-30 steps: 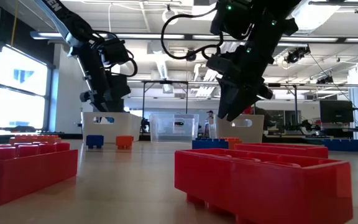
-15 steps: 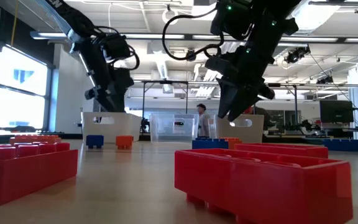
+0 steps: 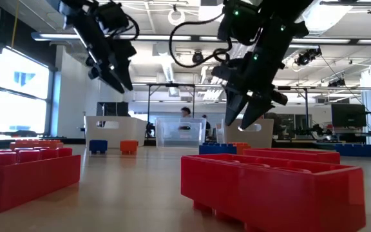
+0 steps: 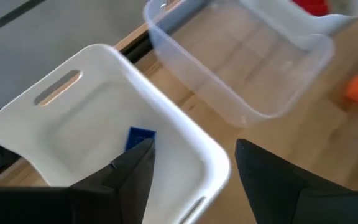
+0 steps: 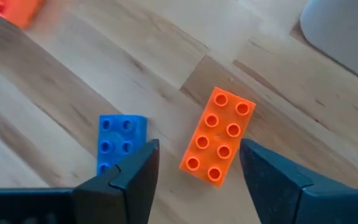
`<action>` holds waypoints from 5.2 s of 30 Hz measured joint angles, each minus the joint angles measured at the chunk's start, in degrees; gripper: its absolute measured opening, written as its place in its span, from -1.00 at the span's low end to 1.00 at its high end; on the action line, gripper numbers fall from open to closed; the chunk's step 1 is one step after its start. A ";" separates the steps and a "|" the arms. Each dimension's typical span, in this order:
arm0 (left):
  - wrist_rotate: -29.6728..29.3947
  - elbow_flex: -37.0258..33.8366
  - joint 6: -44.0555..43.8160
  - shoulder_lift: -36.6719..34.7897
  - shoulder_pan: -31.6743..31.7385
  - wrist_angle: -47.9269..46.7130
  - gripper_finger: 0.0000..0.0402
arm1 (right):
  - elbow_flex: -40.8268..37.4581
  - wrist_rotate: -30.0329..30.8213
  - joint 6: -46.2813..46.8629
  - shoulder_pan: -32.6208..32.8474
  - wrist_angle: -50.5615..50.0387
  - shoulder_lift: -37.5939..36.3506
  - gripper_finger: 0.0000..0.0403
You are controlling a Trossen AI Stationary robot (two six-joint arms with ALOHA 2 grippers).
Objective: Sort & place blocks by color
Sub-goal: Put the orange game piece into the transparent bin, then put the red game piece into the gray bin
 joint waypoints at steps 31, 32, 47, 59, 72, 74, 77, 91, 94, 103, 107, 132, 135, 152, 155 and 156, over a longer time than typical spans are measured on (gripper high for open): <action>-0.88 -0.86 -2.82 -3.38 -10.63 -0.94 0.05 | 0.02 -3.05 0.35 -0.91 -0.09 6.93 -0.41; -0.88 -0.86 -2.82 -3.38 -10.63 -0.94 0.05 | 0.02 -3.14 0.26 -0.91 -0.09 6.87 -0.42; -0.85 -0.91 -2.86 -3.33 -10.90 -0.96 0.05 | -0.04 -4.31 -3.48 -0.07 5.48 4.10 -0.43; -0.67 -0.91 -3.01 -3.33 -10.93 -1.82 0.05 | 0.10 -6.41 -11.86 -2.52 20.46 2.80 -0.44; -0.64 -0.91 -3.00 -3.33 -10.93 -1.84 0.05 | 7.50 -5.39 -23.73 -7.09 21.33 2.80 -0.44; -0.64 -0.91 -3.02 -3.33 -10.95 -1.84 0.05 | 7.80 -3.57 -25.34 -8.33 21.50 2.80 -0.44; -0.64 -0.91 -3.02 -3.33 -10.97 -1.84 0.05 | 7.80 -0.98 -26.91 -10.27 21.26 2.83 -0.44; -0.56 -0.91 -5.84 -3.33 -12.34 -3.27 0.05 | 7.78 0.27 -28.78 -14.54 25.12 8.42 -0.44; -0.58 -0.91 -5.98 -3.33 -13.53 -4.68 0.05 | 7.78 0.24 -27.81 -14.79 25.15 9.39 -0.44; -0.66 -0.91 -11.62 -3.33 -20.33 -10.10 0.05 | 7.76 -0.33 -24.17 -16.30 25.44 10.83 -0.44; -0.72 -0.91 -13.89 -3.33 -24.84 -11.15 0.05 | 7.76 -0.78 -23.41 -16.52 25.42 10.83 -0.44; -2.39 -0.91 -27.78 -3.33 -48.29 -15.10 0.05 | 7.76 -1.29 -23.60 -16.67 25.11 9.63 -0.01; -2.39 -0.91 -28.75 -3.33 -49.72 -15.10 0.05 | 7.76 -1.85 -23.64 -16.67 25.06 8.51 -0.01; -2.37 -0.91 -0.86 -3.33 -61.35 -14.84 0.05 | 7.76 -2.54 -26.64 -12.73 23.82 3.85 -0.01; -2.37 -0.91 3.71 -3.33 -62.93 -13.79 0.05 | 7.76 -2.55 -26.70 -12.25 23.74 3.85 -0.01; -2.34 -0.91 4.75 -3.33 -63.39 -13.15 0.05 | 7.76 -2.55 -26.66 -12.05 23.72 3.85 -0.01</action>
